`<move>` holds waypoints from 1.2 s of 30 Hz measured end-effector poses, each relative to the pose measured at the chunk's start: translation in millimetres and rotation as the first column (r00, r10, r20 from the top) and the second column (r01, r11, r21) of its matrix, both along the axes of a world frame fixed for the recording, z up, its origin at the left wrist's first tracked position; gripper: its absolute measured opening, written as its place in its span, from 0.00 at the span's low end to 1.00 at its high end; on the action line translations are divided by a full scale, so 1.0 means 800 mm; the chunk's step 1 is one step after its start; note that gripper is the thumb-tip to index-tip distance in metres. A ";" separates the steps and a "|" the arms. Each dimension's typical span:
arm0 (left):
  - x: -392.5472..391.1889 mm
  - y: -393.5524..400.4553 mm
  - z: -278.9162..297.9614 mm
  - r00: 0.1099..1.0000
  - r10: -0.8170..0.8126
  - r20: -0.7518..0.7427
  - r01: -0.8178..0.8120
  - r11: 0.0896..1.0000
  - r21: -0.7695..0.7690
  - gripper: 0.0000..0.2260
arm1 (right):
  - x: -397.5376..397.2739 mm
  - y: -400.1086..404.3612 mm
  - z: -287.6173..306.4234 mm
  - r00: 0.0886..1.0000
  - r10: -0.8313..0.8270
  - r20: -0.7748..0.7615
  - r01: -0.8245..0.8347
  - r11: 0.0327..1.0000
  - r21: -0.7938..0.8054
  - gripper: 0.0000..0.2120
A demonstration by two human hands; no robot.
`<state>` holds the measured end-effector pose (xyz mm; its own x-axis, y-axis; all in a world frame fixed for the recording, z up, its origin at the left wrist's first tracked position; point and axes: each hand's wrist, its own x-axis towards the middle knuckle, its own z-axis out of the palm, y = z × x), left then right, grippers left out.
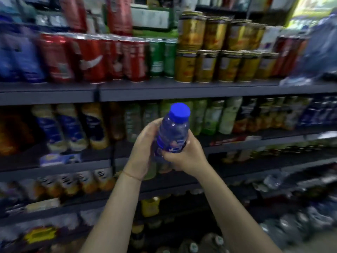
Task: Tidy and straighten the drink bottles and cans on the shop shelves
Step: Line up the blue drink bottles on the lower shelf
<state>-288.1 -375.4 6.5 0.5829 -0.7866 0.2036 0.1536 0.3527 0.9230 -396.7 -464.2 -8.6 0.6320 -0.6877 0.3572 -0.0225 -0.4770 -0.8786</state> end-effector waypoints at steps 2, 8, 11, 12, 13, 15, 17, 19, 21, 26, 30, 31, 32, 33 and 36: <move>-0.027 -0.081 -0.005 0.999 0.047 -0.023 -0.046 0.999 0.028 0.22 | -0.042 -0.070 -0.004 0.997 -0.074 -0.016 0.074 0.997 0.016 0.26; -0.151 -0.300 -0.001 0.989 0.129 0.078 -0.139 0.980 0.140 0.11 | -0.183 -0.262 0.008 0.963 -0.266 0.029 0.265 0.963 0.054 0.29; -0.217 -0.392 -0.010 0.986 0.037 0.163 -0.073 0.973 0.220 0.08 | -0.258 -0.342 0.002 0.923 -0.371 0.099 0.362 0.927 0.094 0.29; -0.238 -0.423 -0.016 0.976 0.029 0.218 -0.079 0.970 0.228 0.09 | -0.284 -0.370 -0.002 0.912 -0.395 0.114 0.384 0.917 0.106 0.29; -0.263 -0.450 -0.019 0.956 0.024 0.292 -0.094 0.969 0.228 0.10 | -0.308 -0.398 -0.007 0.900 -0.415 0.133 0.401 0.908 0.118 0.30; -0.316 -0.504 -0.026 0.909 0.005 0.416 -0.114 0.965 0.237 0.11 | -0.360 -0.458 -0.019 0.883 -0.442 0.157 0.427 0.896 0.121 0.30; -0.372 -0.557 -0.033 0.883 0.003 0.470 -0.136 0.959 0.249 0.10 | -0.415 -0.517 -0.030 0.885 -0.441 0.150 0.428 0.897 0.109 0.30; -0.432 -0.615 -0.033 0.869 0.026 0.494 -0.164 0.957 0.238 0.10 | -0.474 -0.576 -0.036 0.884 -0.440 0.158 0.427 0.897 0.111 0.32; -0.493 -0.671 -0.029 0.831 0.035 0.556 -0.202 0.949 0.241 0.09 | -0.533 -0.631 -0.035 0.883 -0.446 0.145 0.429 0.893 0.134 0.32; -0.612 -0.793 -0.018 0.681 0.034 0.732 -0.322 0.911 0.257 0.09 | -0.653 -0.770 -0.031 0.880 -0.464 0.099 0.432 0.870 0.238 0.30; -0.670 -0.881 -0.022 0.541 0.064 0.838 -0.413 0.888 0.199 0.17 | -0.705 -0.866 -0.033 0.869 -0.489 0.076 0.461 0.856 0.232 0.30; -0.682 -0.904 -0.023 0.530 0.065 0.845 -0.416 0.889 0.192 0.18 | -0.713 -0.888 -0.033 0.870 -0.488 0.070 0.463 0.857 0.227 0.30; -0.691 -0.927 -0.026 0.532 0.070 0.844 -0.413 0.892 0.187 0.20 | -0.719 -0.910 -0.034 0.874 -0.483 0.054 0.464 0.861 0.208 0.30; -0.699 -0.950 -0.028 0.548 0.074 0.833 -0.404 0.895 0.187 0.21 | -0.724 -0.932 -0.036 0.878 -0.478 0.032 0.465 0.865 0.186 0.30; -0.714 -1.012 -0.040 0.560 0.118 0.820 -0.405 0.902 0.147 0.25 | -0.730 -0.991 -0.039 0.879 -0.476 -0.013 0.474 0.871 0.129 0.29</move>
<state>-859.1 -1185.2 -25.3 0.4983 -0.7255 0.4747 -0.7238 -0.0467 0.6884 -981.1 -1257.3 -40.1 0.2123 -0.9427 0.2572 -0.2020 -0.2999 -0.9324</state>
